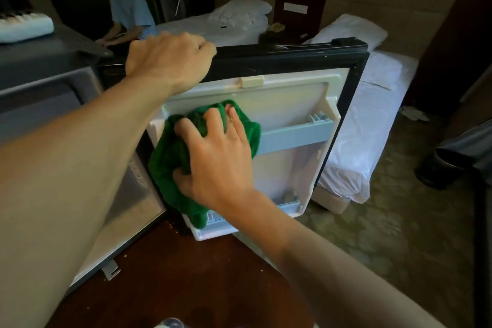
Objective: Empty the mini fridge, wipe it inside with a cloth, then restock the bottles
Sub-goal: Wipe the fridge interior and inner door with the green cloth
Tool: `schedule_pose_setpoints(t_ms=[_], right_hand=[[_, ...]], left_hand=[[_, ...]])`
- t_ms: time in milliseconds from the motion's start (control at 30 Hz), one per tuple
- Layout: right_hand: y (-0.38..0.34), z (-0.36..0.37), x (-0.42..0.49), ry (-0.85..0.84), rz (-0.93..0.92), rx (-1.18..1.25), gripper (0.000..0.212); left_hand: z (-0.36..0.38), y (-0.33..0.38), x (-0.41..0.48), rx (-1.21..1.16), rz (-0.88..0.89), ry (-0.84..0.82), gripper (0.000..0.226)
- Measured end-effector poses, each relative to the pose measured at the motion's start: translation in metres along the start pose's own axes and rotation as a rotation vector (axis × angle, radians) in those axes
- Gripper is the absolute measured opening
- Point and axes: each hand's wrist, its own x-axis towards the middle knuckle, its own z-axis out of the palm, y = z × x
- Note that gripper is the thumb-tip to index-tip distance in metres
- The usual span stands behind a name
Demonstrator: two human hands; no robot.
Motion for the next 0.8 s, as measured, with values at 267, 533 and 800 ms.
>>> schedule_pose_setpoints(t_ms=[267,533,800], right_hand=[[0.044,-0.028,-0.008,-0.047,0.022,-0.117,0.065],[0.118,-0.071,0.002,-0.045,0.320,-0.149,0.054],[0.056,-0.038,0.003,-0.007,0.215,-0.030,0.050]], left_hand=[[-0.004,-0.003,-0.006,-0.060,0.014,-0.011,0.042],[-0.002,-0.002,-0.001,-0.052,-0.011,-0.008,0.044],[-0.001,-0.002,0.002,-0.027,-0.001,-0.007,0.044]])
